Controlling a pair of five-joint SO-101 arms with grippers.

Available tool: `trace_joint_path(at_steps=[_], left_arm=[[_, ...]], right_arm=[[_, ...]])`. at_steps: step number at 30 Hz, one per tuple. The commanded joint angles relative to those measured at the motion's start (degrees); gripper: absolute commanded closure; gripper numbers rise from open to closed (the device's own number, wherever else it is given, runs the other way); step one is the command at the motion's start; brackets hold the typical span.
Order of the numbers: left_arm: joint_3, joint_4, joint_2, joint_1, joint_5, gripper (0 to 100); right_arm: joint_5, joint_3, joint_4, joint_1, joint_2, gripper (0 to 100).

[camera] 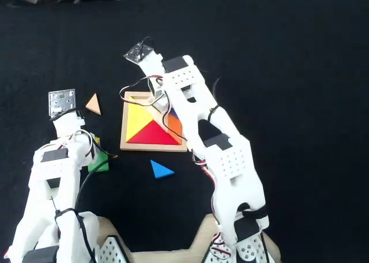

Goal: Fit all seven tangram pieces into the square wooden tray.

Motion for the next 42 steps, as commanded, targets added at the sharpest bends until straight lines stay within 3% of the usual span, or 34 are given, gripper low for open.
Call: trace_joint_path(at_steps=[1,10,23,34,38,42], left_arm=[[-0.5,-0.9,-0.6,0.7,-0.2,81],[-0.4,-0.9,-0.6,0.7,-0.1,81],[-0.4,-0.9,-0.6,0.7,-0.1,81],[-0.4,-0.9,-0.6,0.7,-0.1,81],[-0.4,-0.9,-0.6,0.7,0.0,81],[-0.4,-0.9,-0.6,0.7,0.0,81]], right_arm=[[-0.5,-2.1,-0.4,-0.4,-2.0,79.6],[-0.2,-2.1,-0.4,-0.4,-2.1,66.7],[-0.1,-5.0,0.7,2.5,-2.2,74.4],[-0.2,-8.1,3.4,3.2,-2.2,74.4],[-0.5,-11.2,9.8,4.5,-5.6,75.1],[-1.6,-15.4,19.2,7.9,-13.0,87.4]])
